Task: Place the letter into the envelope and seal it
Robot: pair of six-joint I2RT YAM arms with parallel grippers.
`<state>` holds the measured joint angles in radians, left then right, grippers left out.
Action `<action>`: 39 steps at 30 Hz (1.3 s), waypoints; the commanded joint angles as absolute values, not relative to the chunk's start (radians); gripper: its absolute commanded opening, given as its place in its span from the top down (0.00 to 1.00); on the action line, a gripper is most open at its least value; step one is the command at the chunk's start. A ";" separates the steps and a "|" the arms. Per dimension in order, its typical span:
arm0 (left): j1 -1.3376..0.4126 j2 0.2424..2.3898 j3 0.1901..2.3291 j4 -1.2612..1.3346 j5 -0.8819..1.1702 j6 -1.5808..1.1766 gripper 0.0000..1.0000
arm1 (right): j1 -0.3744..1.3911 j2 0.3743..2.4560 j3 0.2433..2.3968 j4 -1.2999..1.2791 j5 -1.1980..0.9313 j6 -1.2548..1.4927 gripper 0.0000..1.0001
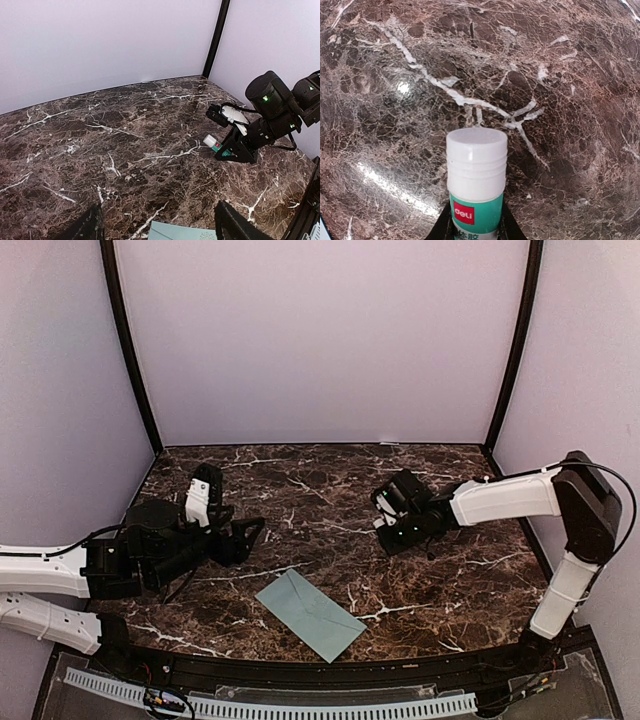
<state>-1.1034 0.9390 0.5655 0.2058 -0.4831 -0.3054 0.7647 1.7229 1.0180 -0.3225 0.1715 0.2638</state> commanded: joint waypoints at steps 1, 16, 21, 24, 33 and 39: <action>-1.100 0.920 0.549 0.185 -0.529 -0.293 0.25 | 0.755 1.742 1.042 -0.304 0.199 0.283 0.80; -1.100 0.912 0.546 0.176 -0.542 -0.293 0.25 | 0.754 1.750 1.022 -0.285 0.217 0.301 0.64; -1.100 0.913 0.546 0.178 -0.549 -0.291 0.25 | 0.755 1.717 1.021 -0.267 0.227 0.301 0.60; -1.100 0.914 0.545 0.174 -0.561 -0.289 0.25 | 0.755 1.662 1.021 -0.243 0.217 0.286 0.53; -1.087 0.840 0.535 0.119 -0.632 -0.295 0.22 | 0.738 1.364 0.963 -0.102 0.302 0.182 0.02; -0.974 0.823 0.515 0.089 -0.741 -0.274 0.03 | 0.722 1.215 0.892 0.030 0.439 0.191 0.01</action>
